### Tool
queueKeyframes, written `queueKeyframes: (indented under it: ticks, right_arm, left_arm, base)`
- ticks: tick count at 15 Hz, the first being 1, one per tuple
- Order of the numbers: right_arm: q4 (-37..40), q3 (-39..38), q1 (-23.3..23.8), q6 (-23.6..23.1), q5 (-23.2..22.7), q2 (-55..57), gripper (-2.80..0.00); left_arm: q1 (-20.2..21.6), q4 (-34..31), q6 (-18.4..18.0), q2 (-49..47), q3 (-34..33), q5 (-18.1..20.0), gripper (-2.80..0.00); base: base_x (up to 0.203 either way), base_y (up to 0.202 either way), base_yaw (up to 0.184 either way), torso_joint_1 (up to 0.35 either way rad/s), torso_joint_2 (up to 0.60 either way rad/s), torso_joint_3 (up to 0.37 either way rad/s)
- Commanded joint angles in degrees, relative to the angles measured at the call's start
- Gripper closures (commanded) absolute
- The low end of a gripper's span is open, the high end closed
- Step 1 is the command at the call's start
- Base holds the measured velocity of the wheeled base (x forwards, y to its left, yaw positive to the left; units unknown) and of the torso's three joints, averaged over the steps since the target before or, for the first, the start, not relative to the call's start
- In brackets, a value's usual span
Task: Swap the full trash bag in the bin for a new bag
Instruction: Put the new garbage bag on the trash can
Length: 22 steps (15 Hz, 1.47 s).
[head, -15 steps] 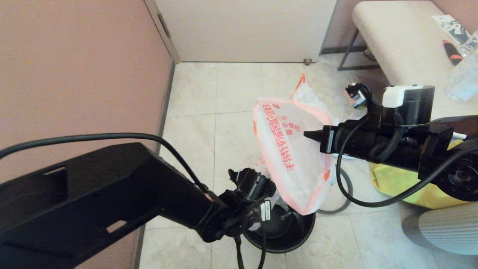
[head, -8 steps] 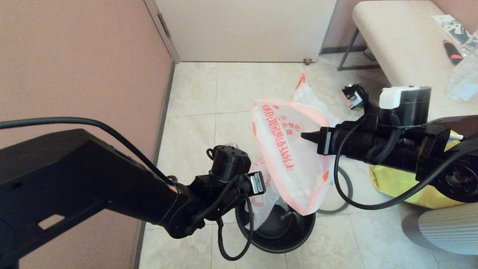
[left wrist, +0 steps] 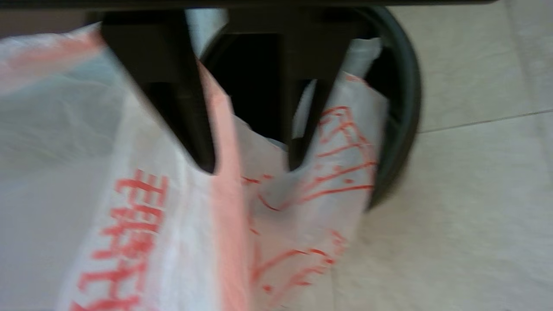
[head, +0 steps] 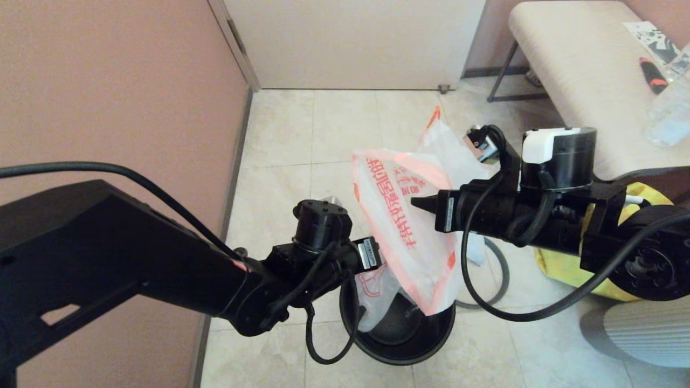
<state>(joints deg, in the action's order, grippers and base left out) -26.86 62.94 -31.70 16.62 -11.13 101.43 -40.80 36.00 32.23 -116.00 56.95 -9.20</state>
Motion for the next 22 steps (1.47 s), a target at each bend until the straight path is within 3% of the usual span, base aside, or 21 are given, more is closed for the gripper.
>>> queueKeyframes:
  ticks: [1, 5, 7, 9, 10, 13, 19, 22]
  right_arm:
    - [1.27, 1.85, -0.41, 0.09, -0.12, 0.55, 0.0]
    - [3.39, 3.33, -0.13, -0.2, -0.12, -1.2, 0.0]
    - [3.5, 3.3, -0.11, -0.27, -0.12, -1.85, 0.0]
    - [4.51, 3.39, -0.11, -0.35, -0.12, -2.76, 0.0]
    - [4.97, 3.42, -0.11, -0.36, -0.12, -3.08, 0.0]
    - [4.97, 3.42, -0.02, -0.36, -0.12, -2.9, 0.0]
    - [4.88, 3.65, 0.24, -0.36, 0.9, -1.53, 0.0]
    - [5.06, 5.32, 0.24, -0.18, 3.75, -0.62, 0.0]
  left_arm:
    - [0.13, 3.25, 0.23, -1.7, -0.43, 3.61, -2.8]
    - [1.88, 13.91, -1.33, -9.22, 1.84, 6.58, -2.8]
    - [3.36, 15.89, -5.22, -12.87, 5.04, 9.47, -2.8]
    - [4.19, 16.05, -6.29, -14.79, 8.4, 9.89, -2.8]
    - [4.36, 15.83, -6.31, -14.95, 9.91, 9.9, 0.0]
    - [4.1, 15.8, -6.23, -13.28, 10.54, 9.74, 0.0]
    - [3.54, 16.1, -6.13, -4.31, 0.31, 9.82, 0.0]
    - [3.41, 16.16, -6.22, 1.36, -9.97, 9.77, 0.0]
  base:
    - [0.0, 0.0, 0.0, 0.0, 0.0, 0.0]
    - [0.0, 0.0, 0.0, 0.0, 0.0, 0.0]
    - [0.0, 0.0, 0.0, 0.0, 0.0, 0.0]
    - [0.0, 0.0, 0.0, 0.0, 0.0, 0.0]
    - [0.0, 0.0, 0.0, 0.0, 0.0, 0.0]
    - [0.0, 0.0, 0.0, 0.0, 0.0, 0.0]
    - [0.0, 0.0, 0.0, 0.0, 0.0, 0.0]
    - [0.0, 0.0, 0.0, 0.0, 0.0, 0.0]
